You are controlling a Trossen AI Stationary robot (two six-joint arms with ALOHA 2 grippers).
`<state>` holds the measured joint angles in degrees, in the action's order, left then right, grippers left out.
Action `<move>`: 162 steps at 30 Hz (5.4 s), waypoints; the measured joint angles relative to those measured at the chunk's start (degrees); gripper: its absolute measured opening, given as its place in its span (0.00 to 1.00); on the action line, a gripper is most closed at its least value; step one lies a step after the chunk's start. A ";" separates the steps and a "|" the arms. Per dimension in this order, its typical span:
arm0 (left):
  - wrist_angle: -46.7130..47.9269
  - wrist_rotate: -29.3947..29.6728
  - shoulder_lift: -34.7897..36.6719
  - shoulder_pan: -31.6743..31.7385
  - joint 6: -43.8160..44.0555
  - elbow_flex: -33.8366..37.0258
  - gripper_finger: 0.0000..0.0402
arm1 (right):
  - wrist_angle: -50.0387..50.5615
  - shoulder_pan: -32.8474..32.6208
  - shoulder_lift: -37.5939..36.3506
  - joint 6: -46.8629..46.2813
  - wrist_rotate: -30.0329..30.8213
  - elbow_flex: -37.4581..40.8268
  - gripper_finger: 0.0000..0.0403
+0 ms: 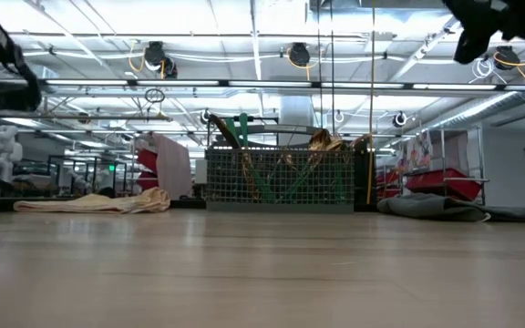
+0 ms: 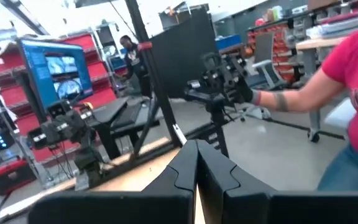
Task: Sort silverware
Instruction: Return to Home Position
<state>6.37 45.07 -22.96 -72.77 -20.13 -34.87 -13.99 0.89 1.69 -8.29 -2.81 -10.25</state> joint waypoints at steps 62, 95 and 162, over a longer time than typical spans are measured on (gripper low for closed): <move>-13.39 -33.43 19.34 39.20 9.95 33.15 0.02 | 8.23 -2.14 0.09 3.85 -0.48 9.45 0.40; -5.66 -34.36 18.73 65.35 18.22 33.06 0.02 | 12.14 -3.63 5.32 12.06 -3.28 9.38 0.40; -5.77 -34.30 18.73 65.31 18.24 33.11 0.02 | 12.14 -3.63 5.30 11.99 -3.26 9.38 0.40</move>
<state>0.60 10.76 -4.23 -7.46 -1.89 -1.76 -1.85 -2.74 6.98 3.70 -6.07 -0.86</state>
